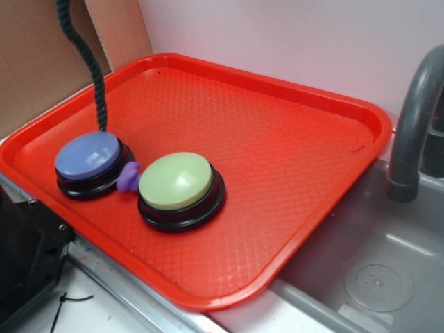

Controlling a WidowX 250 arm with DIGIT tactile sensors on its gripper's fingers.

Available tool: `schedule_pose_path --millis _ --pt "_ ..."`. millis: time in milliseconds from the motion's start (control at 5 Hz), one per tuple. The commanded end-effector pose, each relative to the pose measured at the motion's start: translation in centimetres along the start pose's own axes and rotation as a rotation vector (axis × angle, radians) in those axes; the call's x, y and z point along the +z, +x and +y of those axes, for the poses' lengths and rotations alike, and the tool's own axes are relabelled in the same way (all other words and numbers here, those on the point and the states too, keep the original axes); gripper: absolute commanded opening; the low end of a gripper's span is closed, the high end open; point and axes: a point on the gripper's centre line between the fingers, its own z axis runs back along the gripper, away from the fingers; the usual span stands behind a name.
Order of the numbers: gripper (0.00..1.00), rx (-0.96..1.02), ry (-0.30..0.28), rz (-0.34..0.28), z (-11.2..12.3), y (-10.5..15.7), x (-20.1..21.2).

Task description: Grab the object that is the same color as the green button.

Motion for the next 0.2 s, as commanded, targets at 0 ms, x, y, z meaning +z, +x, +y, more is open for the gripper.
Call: schedule_pose_path --millis 0 --pt "0.0 -0.014 0.033 -0.031 0.54 -1.05 0.91"
